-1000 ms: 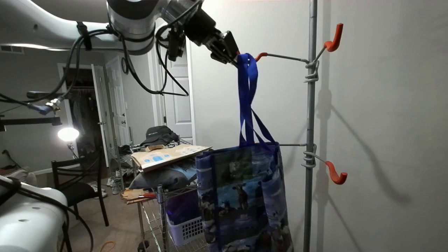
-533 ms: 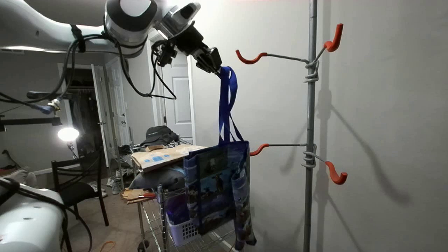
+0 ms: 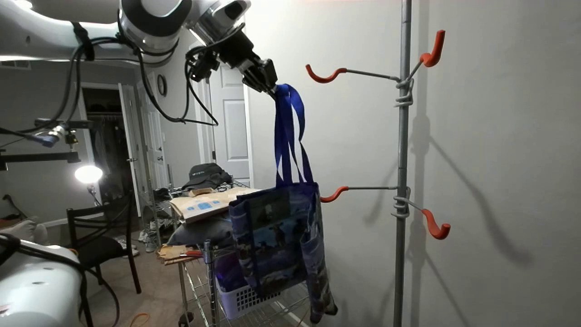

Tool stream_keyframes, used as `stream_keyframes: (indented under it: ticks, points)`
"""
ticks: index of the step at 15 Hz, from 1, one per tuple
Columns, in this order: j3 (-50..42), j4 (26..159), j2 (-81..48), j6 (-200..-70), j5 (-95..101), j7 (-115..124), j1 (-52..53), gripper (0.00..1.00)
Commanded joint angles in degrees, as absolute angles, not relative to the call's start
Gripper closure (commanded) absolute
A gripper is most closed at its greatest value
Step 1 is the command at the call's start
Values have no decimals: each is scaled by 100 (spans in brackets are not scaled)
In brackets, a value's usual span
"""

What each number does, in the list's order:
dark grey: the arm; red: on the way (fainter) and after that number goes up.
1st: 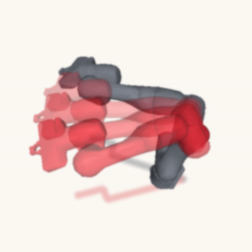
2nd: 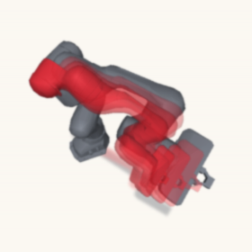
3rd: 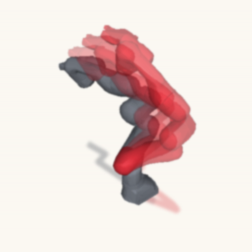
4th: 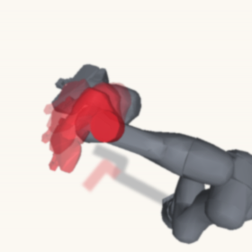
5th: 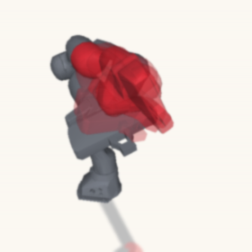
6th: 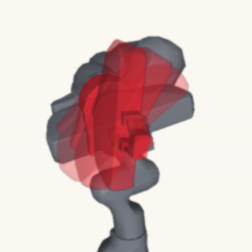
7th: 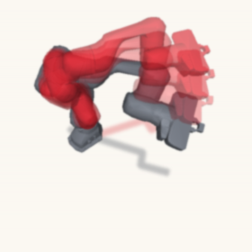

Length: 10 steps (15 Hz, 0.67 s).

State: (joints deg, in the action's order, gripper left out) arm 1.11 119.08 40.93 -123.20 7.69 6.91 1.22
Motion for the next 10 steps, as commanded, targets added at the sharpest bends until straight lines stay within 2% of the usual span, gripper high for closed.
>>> stream_keyframes:
  ticks: [1, 10]
  points:
    - [176, 11886, 4081, -12311, 675, 626, 12, 98]
    - [386, 11802, 4299, -12341, 642, 530, 232, 99]
